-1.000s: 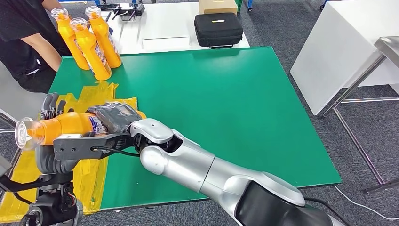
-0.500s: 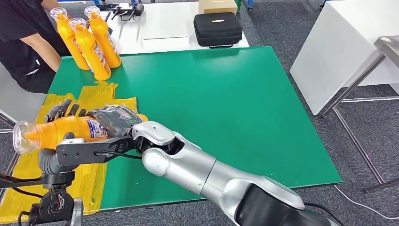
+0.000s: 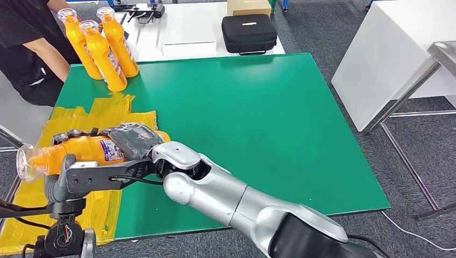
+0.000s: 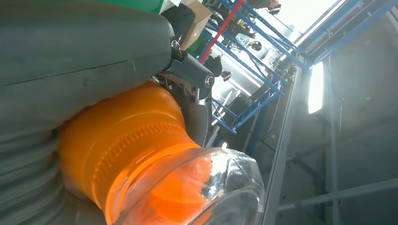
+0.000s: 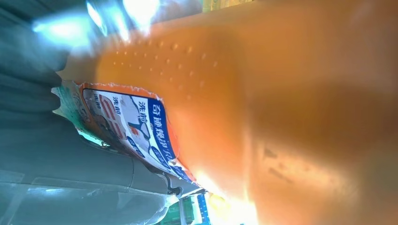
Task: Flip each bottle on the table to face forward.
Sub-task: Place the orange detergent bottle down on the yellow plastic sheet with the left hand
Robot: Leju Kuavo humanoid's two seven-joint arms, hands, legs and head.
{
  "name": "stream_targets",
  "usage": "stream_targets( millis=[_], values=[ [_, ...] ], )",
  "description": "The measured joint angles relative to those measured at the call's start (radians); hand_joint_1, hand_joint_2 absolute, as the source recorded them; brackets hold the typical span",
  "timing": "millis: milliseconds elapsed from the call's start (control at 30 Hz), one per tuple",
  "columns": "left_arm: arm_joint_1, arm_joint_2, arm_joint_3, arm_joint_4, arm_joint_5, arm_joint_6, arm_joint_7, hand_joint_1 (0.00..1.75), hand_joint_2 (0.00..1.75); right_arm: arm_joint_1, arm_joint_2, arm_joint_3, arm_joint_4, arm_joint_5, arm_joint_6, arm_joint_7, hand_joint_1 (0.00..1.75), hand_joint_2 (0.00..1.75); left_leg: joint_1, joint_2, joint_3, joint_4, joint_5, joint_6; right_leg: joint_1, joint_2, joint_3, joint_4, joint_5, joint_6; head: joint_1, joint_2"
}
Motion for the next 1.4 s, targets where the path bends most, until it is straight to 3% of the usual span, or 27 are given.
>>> stream_targets(
  millis=[233, 300, 367, 400, 433, 667, 833, 1067, 1400],
  values=[
    [0.000, -0.014, 0.006, 0.000, -0.021, 0.001, 0.000, 1.75, 1.75, 0.000, 0.000, -0.002, 0.000, -0.006, 0.000, 0.004, 1.72, 1.75, 0.000, 0.000, 0.000, 0.000, 0.000, 0.000, 0.000, 0.000, 0.000, 0.000, 0.000, 0.000, 0.000, 0.000],
    [-0.001, -0.018, 0.007, -0.001, -0.022, 0.001, 0.000, 1.75, 1.75, 0.000, 0.000, -0.002, 0.000, -0.008, 0.000, 0.004, 0.92, 1.75, 0.000, 0.000, 0.000, 0.000, 0.000, 0.000, 0.000, 0.000, 0.000, 0.000, 0.000, 0.000, 0.000, 0.000],
    [-0.001, -0.022, 0.009, -0.002, -0.025, 0.001, 0.000, 1.75, 1.75, 0.000, 0.000, -0.002, 0.001, -0.011, 0.000, 0.004, 0.07, 0.87, 0.000, 0.000, 0.000, 0.000, 0.000, 0.000, 0.000, 0.000, 0.000, 0.000, 0.000, 0.000, 0.000, 0.000],
    [-0.001, -0.024, 0.010, -0.003, -0.028, 0.001, 0.000, 1.75, 1.75, 0.000, 0.000, -0.002, 0.001, -0.013, 0.001, 0.004, 0.00, 0.44, 0.000, 0.000, 0.000, 0.000, 0.000, 0.000, 0.000, 0.000, 0.000, 0.000, 0.000, 0.000, 0.000, 0.000],
    [-0.001, -0.026, 0.011, -0.006, -0.032, 0.001, 0.000, 1.75, 1.75, 0.000, 0.000, -0.002, 0.002, -0.016, 0.002, 0.003, 0.00, 0.00, 0.000, 0.000, 0.000, 0.000, 0.000, 0.000, 0.000, 0.000, 0.000, 0.000, 0.000, 0.000, 0.000, 0.000],
    [0.004, -0.042, 0.031, -0.027, -0.107, 0.001, -0.030, 1.75, 1.75, 0.008, -0.009, -0.027, 0.001, 0.007, 0.036, -0.007, 0.00, 0.00, 0.000, -0.001, 0.000, 0.000, 0.000, 0.000, 0.000, 0.000, 0.000, 0.000, 0.000, 0.000, 0.000, 0.000],
    [0.002, -0.065, 0.067, -0.050, -0.166, 0.007, -0.052, 1.75, 1.75, 0.066, -0.061, -0.107, -0.066, 0.061, 0.075, -0.023, 0.00, 0.00, 0.000, -0.002, -0.001, 0.000, 0.000, 0.000, 0.000, 0.000, 0.000, 0.000, 0.000, 0.000, 0.000, 0.000],
    [-0.006, -0.102, 0.159, -0.074, -0.221, 0.053, -0.053, 1.75, 1.75, 0.102, -0.159, -0.245, -0.281, 0.061, 0.163, -0.009, 0.00, 0.00, -0.001, -0.001, -0.001, 0.000, 0.000, 0.000, 0.000, 0.000, 0.000, 0.000, 0.000, 0.000, 0.000, 0.000],
    [-0.033, -0.141, 0.261, -0.084, -0.244, 0.057, -0.033, 1.75, 1.75, 0.096, -0.194, -0.312, -0.362, 0.056, 0.177, -0.002, 0.00, 0.00, 0.000, -0.001, -0.001, 0.000, 0.000, 0.000, 0.000, 0.000, 0.000, 0.000, 0.000, 0.000, 0.000, 0.000]
  ],
)
